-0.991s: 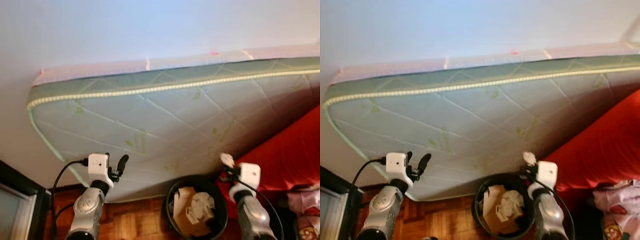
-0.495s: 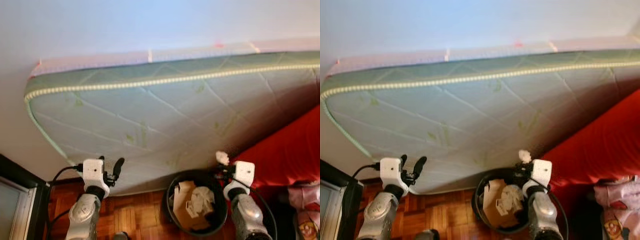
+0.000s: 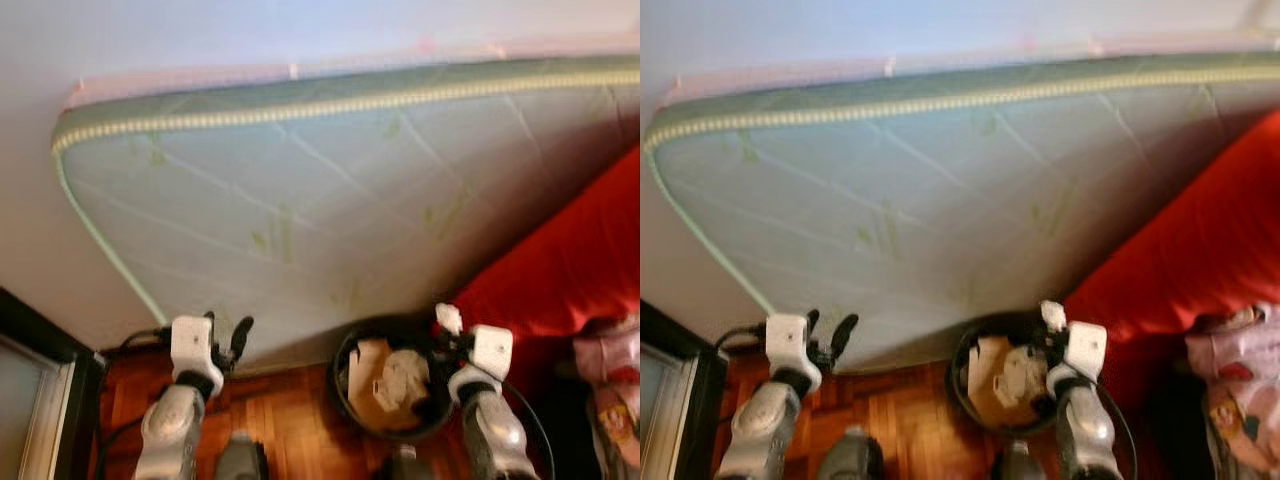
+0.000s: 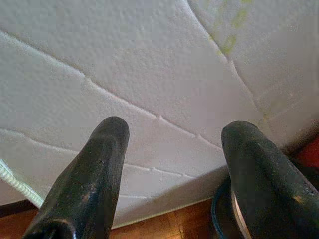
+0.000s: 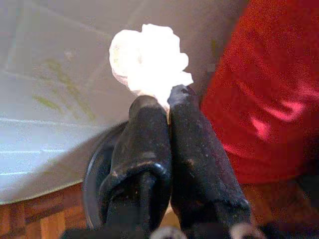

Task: Clean up the room

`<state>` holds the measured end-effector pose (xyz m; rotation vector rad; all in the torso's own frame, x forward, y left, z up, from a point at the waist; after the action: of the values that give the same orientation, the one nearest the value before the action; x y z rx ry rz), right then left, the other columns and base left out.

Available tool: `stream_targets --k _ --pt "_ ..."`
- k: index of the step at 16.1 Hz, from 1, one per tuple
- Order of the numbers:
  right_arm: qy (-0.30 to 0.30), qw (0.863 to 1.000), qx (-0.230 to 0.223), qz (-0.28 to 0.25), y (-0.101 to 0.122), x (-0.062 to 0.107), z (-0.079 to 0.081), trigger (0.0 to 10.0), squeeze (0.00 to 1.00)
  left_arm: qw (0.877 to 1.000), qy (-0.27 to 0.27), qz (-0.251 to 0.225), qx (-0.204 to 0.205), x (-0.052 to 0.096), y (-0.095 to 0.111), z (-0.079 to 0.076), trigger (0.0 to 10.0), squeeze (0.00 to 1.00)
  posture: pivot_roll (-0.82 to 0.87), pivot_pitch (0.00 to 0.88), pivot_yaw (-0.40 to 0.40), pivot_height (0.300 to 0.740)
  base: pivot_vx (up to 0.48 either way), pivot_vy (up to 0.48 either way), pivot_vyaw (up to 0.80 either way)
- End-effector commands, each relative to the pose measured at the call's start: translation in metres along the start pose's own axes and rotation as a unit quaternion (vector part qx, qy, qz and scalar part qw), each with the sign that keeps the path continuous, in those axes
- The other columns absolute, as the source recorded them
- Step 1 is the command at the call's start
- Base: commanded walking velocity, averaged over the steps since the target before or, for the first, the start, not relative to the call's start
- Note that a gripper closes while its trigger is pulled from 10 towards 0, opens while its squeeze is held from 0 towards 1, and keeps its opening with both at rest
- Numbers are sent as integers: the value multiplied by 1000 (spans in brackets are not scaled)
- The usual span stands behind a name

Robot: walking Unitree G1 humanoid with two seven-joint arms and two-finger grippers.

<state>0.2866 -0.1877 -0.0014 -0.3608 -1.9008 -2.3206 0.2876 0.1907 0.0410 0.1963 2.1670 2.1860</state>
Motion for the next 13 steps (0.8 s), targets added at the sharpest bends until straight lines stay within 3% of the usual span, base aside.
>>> stream_targets --k 1,4,13 --pt "-19 1000 -3 9 -4 3 -6 10000 0 1000 -3 9 7 1 -3 -1 10000 0 76 194 -26 652 0 0 0" --pt "-10 1000 -5 -4 -2 3 -1 10000 0 1000 -5 12 7 1 -3 -1 10000 0 74 201 -30 627 0 0 0" --pt "29 999 -9 21 -7 0 13 10000 0 1000 -8 26 15 -2 -6 -5 10000 0 75 215 -40 627 0 0 0"
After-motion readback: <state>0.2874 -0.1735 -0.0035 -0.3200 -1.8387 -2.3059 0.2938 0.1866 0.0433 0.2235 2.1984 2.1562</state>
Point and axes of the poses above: a point about 5 cm out from each wrist's last joint towards the gripper, its own x axis pointing back from the gripper into the wrist, its own y axis along the axis of the wrist's last joint, z = x × y, the point moved 1 cm from there along -x, pointing out of the wrist towards the gripper, and after that the axes turned 1 degree about -x, right-handed, at the moved point
